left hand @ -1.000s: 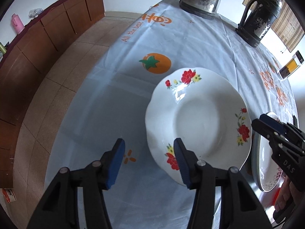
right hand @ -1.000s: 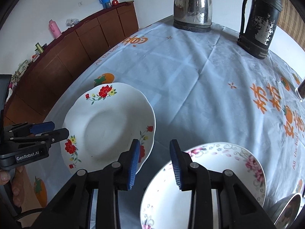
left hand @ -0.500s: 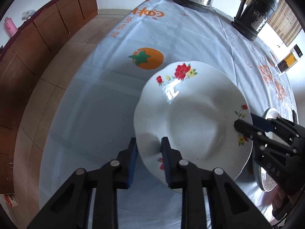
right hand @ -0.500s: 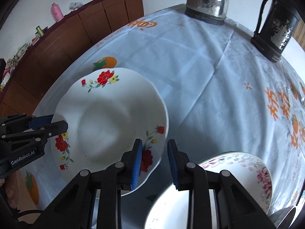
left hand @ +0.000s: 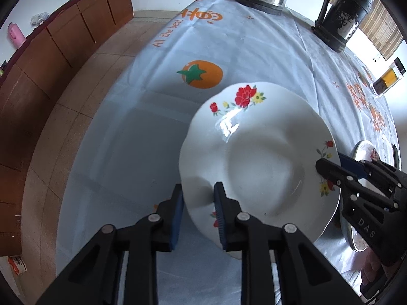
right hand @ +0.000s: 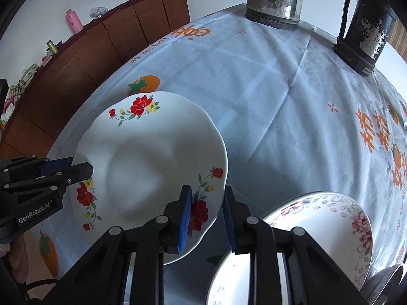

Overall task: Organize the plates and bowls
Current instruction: 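Lift the red-flower plate with both grippers and carry it toward the plate stack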

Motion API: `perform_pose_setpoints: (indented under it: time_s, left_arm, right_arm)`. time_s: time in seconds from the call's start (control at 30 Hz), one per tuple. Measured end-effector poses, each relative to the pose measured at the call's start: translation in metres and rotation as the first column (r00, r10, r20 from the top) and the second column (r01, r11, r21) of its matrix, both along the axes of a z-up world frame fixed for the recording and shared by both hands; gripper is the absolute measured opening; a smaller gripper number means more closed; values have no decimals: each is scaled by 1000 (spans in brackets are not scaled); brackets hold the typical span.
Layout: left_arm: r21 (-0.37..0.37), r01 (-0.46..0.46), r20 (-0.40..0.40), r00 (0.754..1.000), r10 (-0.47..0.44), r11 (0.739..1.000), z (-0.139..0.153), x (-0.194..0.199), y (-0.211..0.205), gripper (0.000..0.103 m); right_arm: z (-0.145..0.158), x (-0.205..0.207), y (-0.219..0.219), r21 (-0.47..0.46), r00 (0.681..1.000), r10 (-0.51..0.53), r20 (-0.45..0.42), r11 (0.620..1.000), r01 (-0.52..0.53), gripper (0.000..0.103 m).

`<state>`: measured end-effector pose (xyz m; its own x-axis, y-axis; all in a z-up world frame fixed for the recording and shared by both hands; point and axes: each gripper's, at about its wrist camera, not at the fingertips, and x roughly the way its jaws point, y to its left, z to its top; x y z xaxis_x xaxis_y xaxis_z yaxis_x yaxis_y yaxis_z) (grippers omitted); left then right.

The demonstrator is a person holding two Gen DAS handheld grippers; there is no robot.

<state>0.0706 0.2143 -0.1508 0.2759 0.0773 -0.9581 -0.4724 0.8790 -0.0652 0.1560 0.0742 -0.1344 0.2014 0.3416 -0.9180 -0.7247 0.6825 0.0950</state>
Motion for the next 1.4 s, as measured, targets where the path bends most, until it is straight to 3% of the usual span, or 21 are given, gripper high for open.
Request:
perform_pose_setpoints:
  time_s: [0.53,1.4]
  left_arm:
    - [8,-13,28,1000,12,1000,22,-14,-5,22]
    - [40,48,40,998,-50,998,43,-13,-47,22]
  right_arm:
    - [25,-19,-11,45,999,4,40,999,-5,26]
    - [43,-34,-59,93,995,-72,68,994,65,26]
